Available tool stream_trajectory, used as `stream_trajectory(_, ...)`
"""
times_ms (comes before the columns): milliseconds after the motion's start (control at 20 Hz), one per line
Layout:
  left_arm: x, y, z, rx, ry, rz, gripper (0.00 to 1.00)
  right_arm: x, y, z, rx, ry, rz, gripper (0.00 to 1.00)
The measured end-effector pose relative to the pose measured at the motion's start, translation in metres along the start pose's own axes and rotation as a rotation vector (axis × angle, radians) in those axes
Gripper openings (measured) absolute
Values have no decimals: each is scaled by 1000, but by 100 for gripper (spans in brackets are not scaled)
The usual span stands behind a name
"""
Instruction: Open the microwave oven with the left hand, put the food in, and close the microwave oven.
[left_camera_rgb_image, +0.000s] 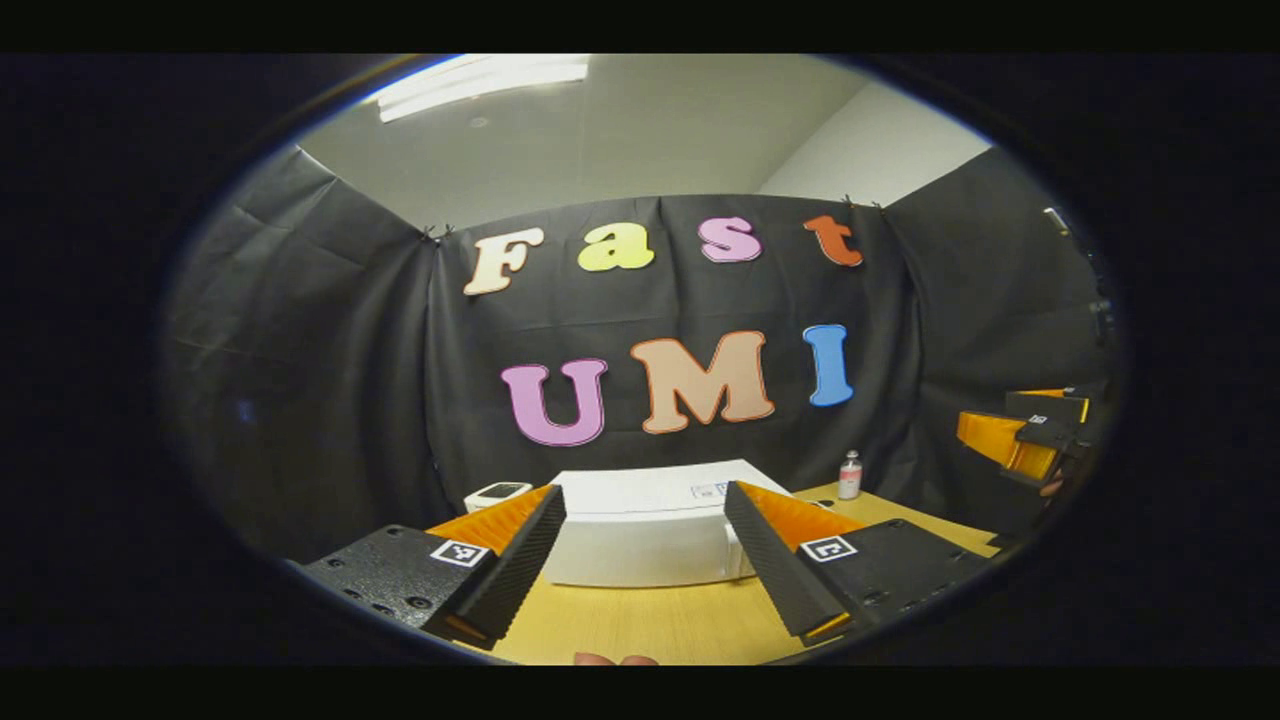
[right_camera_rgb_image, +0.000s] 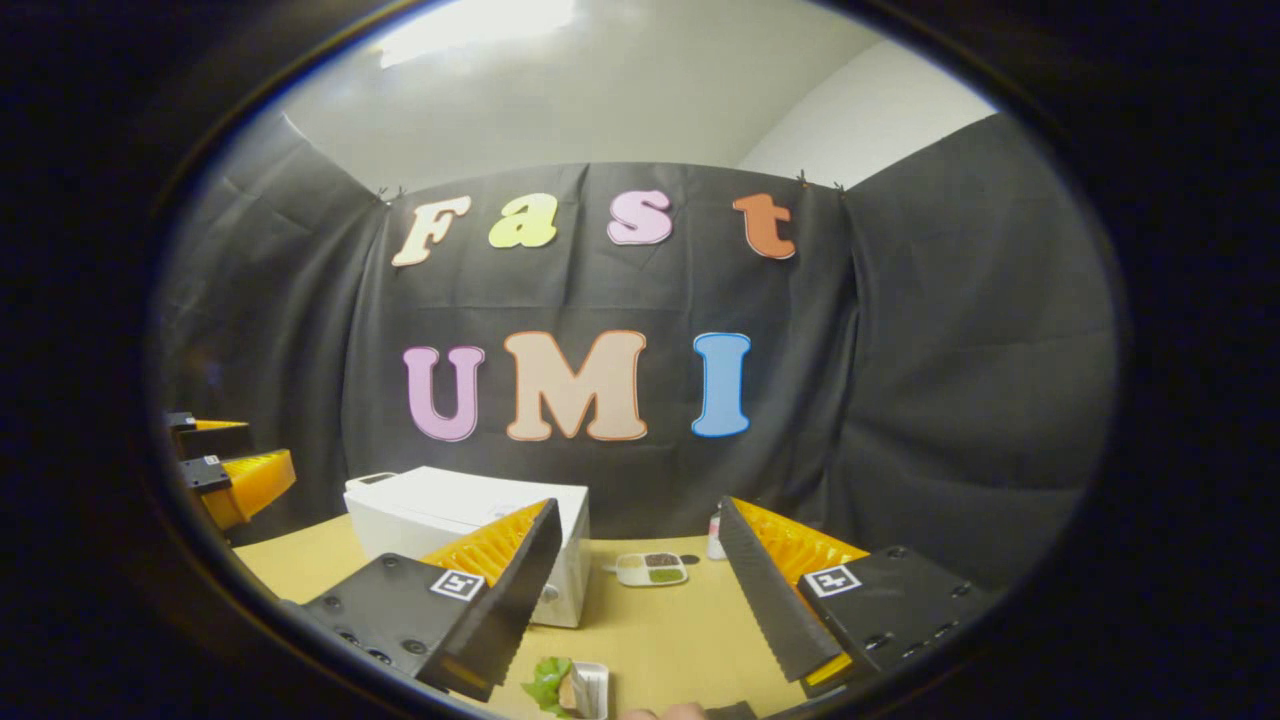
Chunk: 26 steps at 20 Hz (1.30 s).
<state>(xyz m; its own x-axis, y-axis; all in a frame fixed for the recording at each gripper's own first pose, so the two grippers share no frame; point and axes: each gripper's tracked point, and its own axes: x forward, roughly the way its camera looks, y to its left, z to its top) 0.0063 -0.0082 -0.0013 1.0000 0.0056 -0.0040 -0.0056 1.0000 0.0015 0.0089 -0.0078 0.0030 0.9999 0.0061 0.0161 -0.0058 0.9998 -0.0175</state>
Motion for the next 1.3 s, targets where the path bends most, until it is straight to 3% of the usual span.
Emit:
stream_trajectory(150, 2, -2, 1, 8, -7, -2, 97, 0, -3, -1, -18, -3, 0, 99)
stream_trajectory(250, 2, -4, 0, 9, -4, -3, 97, 1, -2, -3, -27, -2, 5, 96)
stream_trajectory(300, 3, -4, 0, 8, -2, -3, 98, 1, -1, -2, -29, -3, 8, 99)
stream_trajectory(950, 1, -4, -6, 3, 6, 9, 98, 1, 4, -6, -41, 6, 30, 96)
stream_trajectory(1000, 3, -5, -8, 2, 6, 7, 98, 1, 2, -6, -41, 9, 29, 99)
stream_trajectory(1300, 23, -13, -41, 3, 34, -15, 97, -1, -8, -1, -50, 8, 16, 96)
